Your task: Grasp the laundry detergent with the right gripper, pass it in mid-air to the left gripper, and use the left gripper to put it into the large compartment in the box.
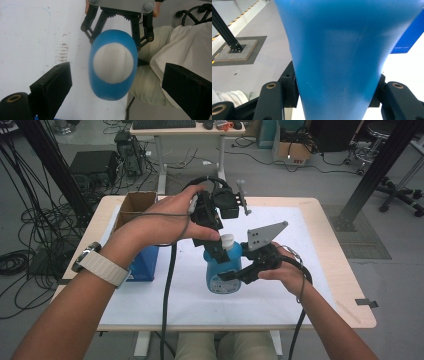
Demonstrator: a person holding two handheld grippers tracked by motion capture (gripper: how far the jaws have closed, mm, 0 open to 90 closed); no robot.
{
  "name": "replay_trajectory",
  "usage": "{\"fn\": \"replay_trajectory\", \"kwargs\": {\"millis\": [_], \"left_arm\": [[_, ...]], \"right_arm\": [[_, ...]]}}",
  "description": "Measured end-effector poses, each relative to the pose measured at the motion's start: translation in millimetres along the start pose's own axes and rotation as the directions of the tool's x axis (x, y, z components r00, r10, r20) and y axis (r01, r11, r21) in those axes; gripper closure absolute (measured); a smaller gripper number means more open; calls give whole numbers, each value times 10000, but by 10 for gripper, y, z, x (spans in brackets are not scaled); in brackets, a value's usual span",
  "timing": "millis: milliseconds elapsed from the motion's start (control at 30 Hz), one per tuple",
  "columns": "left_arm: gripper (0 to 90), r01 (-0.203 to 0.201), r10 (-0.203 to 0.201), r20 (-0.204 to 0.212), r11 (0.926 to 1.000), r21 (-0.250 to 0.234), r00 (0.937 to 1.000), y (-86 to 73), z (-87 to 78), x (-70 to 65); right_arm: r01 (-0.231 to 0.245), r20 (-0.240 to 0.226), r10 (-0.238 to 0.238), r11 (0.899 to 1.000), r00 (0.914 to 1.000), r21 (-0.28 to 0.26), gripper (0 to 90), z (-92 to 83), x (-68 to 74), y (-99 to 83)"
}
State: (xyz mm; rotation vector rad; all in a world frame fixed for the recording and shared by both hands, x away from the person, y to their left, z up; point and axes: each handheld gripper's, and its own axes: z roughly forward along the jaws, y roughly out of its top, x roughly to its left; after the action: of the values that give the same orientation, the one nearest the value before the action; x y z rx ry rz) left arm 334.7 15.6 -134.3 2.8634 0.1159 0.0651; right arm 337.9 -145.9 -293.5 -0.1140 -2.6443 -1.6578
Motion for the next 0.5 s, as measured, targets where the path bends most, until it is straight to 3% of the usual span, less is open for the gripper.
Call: {"fn": "replay_trajectory", "kwargs": {"millis": [500], "left_arm": [[95,-82,82,-32,10000,-16,10000,3,25,4]], "right_arm": [[44,-152,-43,10000,9999,40,431,1,2,6]]}}
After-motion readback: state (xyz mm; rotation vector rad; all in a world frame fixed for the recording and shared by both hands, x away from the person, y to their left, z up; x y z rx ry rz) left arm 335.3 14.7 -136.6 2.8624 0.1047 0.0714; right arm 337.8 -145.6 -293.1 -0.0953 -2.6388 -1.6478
